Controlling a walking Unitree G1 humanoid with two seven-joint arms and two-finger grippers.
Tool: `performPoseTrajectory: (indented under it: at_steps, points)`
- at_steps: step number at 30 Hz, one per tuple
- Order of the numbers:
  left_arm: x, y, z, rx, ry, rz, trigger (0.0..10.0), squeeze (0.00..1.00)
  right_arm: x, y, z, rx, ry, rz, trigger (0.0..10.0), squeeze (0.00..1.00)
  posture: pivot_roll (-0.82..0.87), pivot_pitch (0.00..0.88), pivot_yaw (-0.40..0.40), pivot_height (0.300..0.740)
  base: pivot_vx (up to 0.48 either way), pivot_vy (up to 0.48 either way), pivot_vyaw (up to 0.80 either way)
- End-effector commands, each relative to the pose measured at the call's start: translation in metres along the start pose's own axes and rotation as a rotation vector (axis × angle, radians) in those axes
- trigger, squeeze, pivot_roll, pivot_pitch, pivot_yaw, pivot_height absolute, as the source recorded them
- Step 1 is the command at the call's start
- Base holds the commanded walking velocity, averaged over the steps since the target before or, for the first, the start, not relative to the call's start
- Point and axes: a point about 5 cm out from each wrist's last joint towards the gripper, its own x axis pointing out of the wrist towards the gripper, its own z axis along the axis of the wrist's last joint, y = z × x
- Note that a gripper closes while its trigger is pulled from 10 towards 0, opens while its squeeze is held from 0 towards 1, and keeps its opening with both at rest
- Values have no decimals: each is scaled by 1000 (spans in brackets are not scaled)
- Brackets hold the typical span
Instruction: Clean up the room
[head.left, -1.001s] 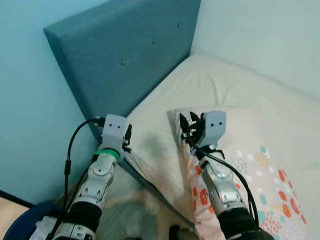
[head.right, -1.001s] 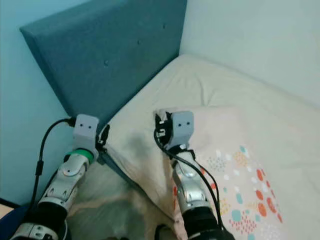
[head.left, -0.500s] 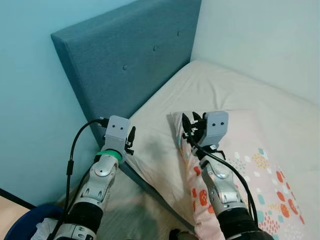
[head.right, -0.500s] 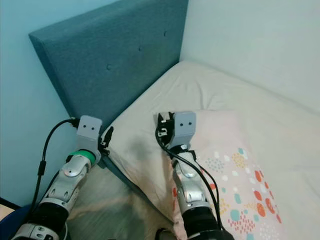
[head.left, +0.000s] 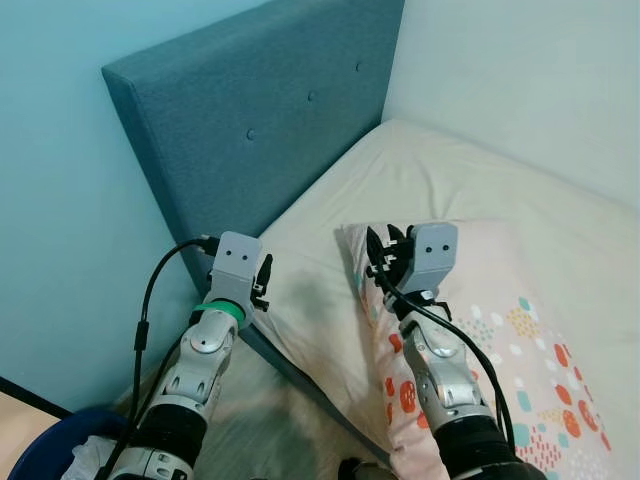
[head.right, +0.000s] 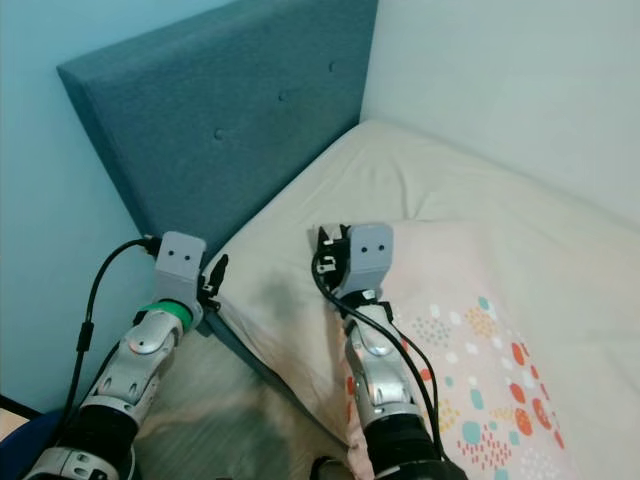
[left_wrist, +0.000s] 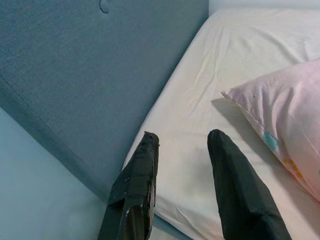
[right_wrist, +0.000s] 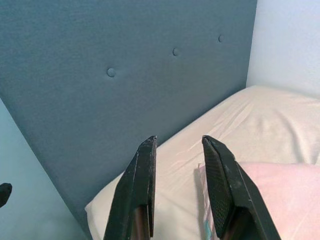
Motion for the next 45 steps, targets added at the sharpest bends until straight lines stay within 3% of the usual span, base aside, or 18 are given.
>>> performPoseTrajectory:
  at_steps: [1, 17, 45]
  points:
    - [-2, -1, -6, -12, 34, 2, 10000, 0, -3, -1, -8, 21, 45, -8, 10000, 0, -81, 48, 81, 711, 0, 0, -800]
    - [1, -3, -8, -41, 72, -7, 10000, 0, 0, -6, -5, 73, 41, -47, 10000, 0, -87, 34, 87, 711, 0, 0, -800]
    - [3, -4, -3, -41, 59, -17, 10000, 0, 0, -8, -6, 83, 45, -60, 10000, 0, -86, 38, 91, 711, 0, 0, -800]
